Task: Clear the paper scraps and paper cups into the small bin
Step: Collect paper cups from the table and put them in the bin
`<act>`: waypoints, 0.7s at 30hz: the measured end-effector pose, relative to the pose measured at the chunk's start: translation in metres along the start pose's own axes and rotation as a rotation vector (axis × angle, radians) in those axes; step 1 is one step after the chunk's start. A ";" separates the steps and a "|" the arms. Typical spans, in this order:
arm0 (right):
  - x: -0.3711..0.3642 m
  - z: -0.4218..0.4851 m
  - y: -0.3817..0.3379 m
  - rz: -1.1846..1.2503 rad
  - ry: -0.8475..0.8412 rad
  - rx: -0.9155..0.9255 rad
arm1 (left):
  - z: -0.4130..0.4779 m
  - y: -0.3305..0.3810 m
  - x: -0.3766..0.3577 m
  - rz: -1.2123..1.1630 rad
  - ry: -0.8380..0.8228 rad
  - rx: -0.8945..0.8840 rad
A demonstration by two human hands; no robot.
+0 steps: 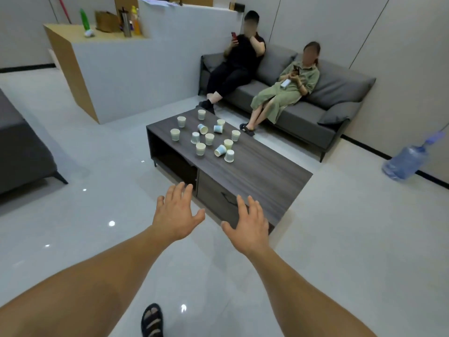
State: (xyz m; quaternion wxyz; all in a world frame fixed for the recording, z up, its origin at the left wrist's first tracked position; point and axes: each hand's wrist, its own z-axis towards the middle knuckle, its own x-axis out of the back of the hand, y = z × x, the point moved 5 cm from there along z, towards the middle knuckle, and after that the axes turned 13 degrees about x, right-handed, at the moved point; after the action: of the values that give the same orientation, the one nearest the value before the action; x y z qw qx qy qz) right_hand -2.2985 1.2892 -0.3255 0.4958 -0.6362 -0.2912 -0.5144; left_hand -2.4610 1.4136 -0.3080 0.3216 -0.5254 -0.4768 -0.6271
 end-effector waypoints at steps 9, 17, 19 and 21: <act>-0.037 0.142 -0.021 0.020 -0.045 -0.095 | 0.159 -0.039 -0.003 0.018 -0.061 -0.027; -0.042 0.254 0.011 0.029 -0.072 -0.116 | 0.286 -0.001 -0.019 0.005 -0.111 -0.068; -0.043 0.294 0.029 0.037 -0.078 -0.121 | 0.320 0.018 -0.026 0.013 -0.119 -0.083; -0.044 0.336 0.043 0.056 -0.074 -0.111 | 0.355 0.031 -0.031 0.017 -0.131 -0.078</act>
State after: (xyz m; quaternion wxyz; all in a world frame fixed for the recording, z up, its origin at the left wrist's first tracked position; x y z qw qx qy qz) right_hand -2.1508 1.5936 -0.3746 0.4628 -0.6893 -0.2623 -0.4919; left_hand -2.3000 1.7323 -0.3320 0.2744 -0.5815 -0.4674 -0.6068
